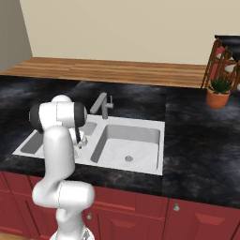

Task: Pick up the dish brush and sponge from the sink, and place them back in the cabinet, and close the cabinet door.

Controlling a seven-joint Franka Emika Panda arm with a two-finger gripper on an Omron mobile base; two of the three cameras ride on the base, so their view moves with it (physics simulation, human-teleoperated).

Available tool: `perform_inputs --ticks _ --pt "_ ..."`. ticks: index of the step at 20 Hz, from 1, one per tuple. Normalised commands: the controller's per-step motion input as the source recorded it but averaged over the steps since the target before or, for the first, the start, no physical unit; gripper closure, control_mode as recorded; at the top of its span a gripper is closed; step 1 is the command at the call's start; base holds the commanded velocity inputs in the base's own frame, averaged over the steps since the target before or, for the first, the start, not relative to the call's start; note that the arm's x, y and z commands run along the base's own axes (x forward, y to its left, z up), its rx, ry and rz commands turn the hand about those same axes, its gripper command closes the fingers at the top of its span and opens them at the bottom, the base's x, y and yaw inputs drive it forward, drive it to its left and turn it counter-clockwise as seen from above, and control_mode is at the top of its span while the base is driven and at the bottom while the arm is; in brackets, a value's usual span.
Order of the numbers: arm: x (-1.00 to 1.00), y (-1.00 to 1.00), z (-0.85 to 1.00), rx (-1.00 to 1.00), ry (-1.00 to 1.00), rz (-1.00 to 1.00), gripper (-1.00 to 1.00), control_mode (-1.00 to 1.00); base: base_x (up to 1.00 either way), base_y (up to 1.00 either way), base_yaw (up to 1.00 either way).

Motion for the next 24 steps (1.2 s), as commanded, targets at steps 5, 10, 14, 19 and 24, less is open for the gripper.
perform_inputs --ticks 5,10,14,19,24 --pt "0.0 0.0 -0.12 0.0 0.0 0.0 -1.0 -1.0 0.0 0.0 0.0" --pt "0.0 0.0 -0.16 0.0 0.0 0.0 -1.0 -1.0 0.0 0.0 0.0" --pt "0.0 0.0 -0.16 0.0 0.0 0.0 -1.0 -1.0 0.0 0.0 0.0" --pt "0.0 0.0 -0.13 0.0 0.0 0.0 -1.0 -1.0 0.0 0.0 0.0" --pt "0.02 0.0 -0.1 0.0 0.0 0.0 -1.0 -1.0 0.0 0.0 0.0"
